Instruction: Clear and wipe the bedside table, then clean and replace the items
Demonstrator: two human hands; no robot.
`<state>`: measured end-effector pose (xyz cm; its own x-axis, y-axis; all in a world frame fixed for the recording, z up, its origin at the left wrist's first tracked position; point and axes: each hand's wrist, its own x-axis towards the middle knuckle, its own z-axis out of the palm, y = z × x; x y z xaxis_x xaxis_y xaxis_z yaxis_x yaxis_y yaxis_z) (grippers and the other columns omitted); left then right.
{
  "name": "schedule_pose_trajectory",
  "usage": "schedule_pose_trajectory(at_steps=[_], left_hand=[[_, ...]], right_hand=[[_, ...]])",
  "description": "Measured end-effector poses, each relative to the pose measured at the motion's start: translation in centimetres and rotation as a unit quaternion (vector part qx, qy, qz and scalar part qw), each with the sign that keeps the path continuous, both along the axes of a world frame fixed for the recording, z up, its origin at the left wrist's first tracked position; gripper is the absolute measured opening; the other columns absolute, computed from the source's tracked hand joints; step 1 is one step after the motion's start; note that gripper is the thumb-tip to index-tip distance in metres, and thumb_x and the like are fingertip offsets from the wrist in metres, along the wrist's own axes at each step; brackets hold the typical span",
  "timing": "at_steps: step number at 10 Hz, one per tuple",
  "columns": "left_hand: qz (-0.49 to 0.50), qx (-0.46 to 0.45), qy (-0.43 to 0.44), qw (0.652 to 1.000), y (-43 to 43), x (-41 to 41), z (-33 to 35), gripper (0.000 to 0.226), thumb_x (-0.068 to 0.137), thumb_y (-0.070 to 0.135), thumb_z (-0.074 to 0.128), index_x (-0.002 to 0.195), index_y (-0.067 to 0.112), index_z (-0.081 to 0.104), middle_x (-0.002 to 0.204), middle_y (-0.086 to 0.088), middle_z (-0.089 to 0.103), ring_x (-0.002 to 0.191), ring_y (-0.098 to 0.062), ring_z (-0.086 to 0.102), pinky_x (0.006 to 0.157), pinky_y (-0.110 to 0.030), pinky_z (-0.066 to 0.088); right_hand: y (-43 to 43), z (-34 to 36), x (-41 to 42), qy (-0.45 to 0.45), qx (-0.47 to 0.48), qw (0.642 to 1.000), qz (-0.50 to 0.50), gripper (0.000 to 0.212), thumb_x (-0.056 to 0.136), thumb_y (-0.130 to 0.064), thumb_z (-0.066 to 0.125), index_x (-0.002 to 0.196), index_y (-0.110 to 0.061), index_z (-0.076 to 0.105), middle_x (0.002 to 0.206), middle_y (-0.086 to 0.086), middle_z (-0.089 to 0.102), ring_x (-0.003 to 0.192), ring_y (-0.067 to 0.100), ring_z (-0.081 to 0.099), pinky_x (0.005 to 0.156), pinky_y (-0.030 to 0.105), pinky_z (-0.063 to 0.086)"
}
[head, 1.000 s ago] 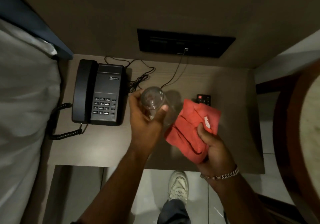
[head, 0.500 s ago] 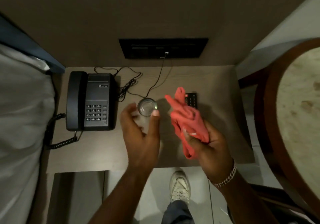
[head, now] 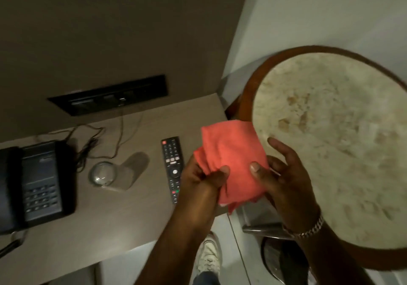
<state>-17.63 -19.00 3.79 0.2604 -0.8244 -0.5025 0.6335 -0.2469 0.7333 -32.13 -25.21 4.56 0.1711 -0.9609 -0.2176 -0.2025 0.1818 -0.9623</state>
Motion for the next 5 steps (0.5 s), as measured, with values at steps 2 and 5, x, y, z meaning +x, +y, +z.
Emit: schedule_pose_trajectory(at_steps=[2, 5], left_hand=[[-0.048, 0.023, -0.203, 0.978, -5.7, -5.2, -2.3, 0.050, 0.085, -0.009, 0.061, 0.125, 0.018, 0.051, 0.119, -0.009, 0.065, 0.108, -0.022, 0.065, 0.090, -0.035, 0.055], [-0.037, 0.014, -0.548, 0.836, -0.7, 0.8, 1.6, 0.039, 0.089, 0.013, 0.063, 0.127, 0.021, 0.057, 0.110, 0.016, 0.062, 0.094, 0.011, 0.058, 0.080, 0.000, 0.039]], right_hand=[[-4.9, -3.9, -6.3, 0.092, -0.060, 0.985, -0.131, 0.053, 0.076, -0.006, 0.076, 0.121, -0.026, 0.054, 0.095, 0.005, 0.071, 0.080, 0.013, 0.069, 0.066, 0.031, 0.058], [-5.1, -3.1, -6.0, 0.474, -0.173, 0.863, 0.015, 0.058, 0.086, -0.036, 0.053, 0.134, -0.005, 0.043, 0.133, 0.022, 0.053, 0.120, 0.041, 0.047, 0.093, 0.052, 0.044]])
